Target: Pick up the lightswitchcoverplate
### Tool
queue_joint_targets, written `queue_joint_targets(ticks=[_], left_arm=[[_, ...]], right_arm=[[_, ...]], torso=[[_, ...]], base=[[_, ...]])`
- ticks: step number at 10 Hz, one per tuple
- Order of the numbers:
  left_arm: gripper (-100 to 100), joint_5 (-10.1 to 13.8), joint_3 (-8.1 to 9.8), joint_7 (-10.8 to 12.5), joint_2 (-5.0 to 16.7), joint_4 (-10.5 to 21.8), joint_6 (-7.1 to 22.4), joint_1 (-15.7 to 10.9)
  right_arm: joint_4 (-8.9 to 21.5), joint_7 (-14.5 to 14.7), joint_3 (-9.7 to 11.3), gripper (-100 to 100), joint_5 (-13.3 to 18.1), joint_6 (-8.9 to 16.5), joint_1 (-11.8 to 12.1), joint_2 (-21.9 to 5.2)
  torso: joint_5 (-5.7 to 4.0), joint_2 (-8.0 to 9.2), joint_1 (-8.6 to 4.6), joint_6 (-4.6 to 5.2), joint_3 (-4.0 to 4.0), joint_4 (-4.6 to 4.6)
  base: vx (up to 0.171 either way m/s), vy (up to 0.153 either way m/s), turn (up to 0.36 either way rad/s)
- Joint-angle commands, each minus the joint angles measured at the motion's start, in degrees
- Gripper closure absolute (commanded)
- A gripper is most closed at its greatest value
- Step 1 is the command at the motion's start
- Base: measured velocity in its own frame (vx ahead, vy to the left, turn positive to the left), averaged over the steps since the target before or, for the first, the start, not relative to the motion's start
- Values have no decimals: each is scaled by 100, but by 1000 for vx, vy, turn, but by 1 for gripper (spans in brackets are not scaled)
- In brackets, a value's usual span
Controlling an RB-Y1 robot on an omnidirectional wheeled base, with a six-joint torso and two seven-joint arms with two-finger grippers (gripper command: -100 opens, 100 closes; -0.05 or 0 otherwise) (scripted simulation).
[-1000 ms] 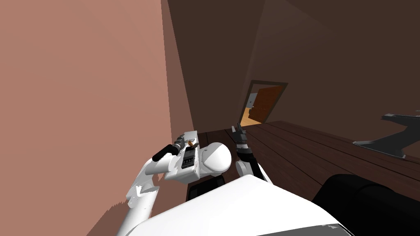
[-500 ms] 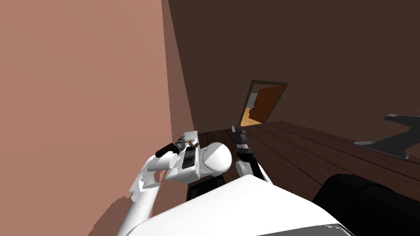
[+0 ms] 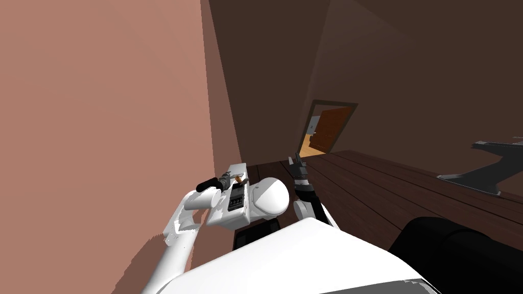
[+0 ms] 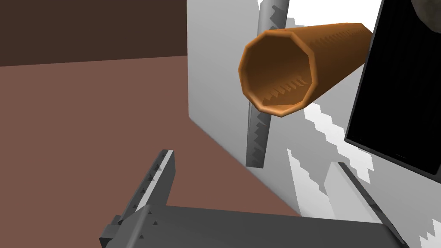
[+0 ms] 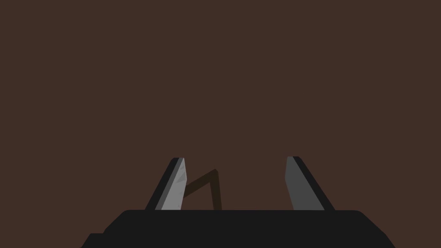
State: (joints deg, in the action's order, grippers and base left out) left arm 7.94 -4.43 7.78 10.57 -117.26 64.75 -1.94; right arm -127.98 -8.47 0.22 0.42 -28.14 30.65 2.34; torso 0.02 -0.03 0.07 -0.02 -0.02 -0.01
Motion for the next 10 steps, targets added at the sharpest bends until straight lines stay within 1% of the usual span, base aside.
queue_joint_targets(ticks=[1, 2, 3, 5, 6, 7, 10], left_arm=[[-100, 0, 0, 0, 0, 0, 0, 0], [0, 0, 0, 3, 2, 3, 22, -4], [-100, -16, 5, -16, -21, 189, -135, -31], [-100, -33, 11, -35, -43, 375, -290, -58], [-100, -24, 10, -28, -33, 297, -218, -44], [100, -25, 10, -30, -34, 309, -238, -45], [100, -28, 11, -33, -32, 307, -236, -47]], right_arm=[[0, 0, 0, 0, 0, 0, 0, 0], [0, 0, 0, 0, 0, 0, 0, 0], [0, 0, 0, 0, 0, 0, 0, 0], [0, 0, 0, 0, 0, 0, 0, 0], [0, 0, 0, 0, 0, 0, 0, 0], [0, 0, 0, 0, 0, 0, 0, 0], [0, 0, 0, 0, 0, 0, 0, 0]], torso=[[0, 0, 0, 0, 0, 0], [-1, 2, -5, -1, 1, 0], [-2, 3, -8, 0, 2, 1], [-2, -11, -10, 0, -6, -2], [-2, -12, -10, 0, -7, -3], [-2, -6, -9, 0, -4, -1], [0, 2, -9, 0, 1, 0]], base=[[2, 6, -2], [0, 0, 0], [27, -3, -21], [42, -2, -16], [18, 1, -2], [0, 0, 0], [1, -4, 4]])
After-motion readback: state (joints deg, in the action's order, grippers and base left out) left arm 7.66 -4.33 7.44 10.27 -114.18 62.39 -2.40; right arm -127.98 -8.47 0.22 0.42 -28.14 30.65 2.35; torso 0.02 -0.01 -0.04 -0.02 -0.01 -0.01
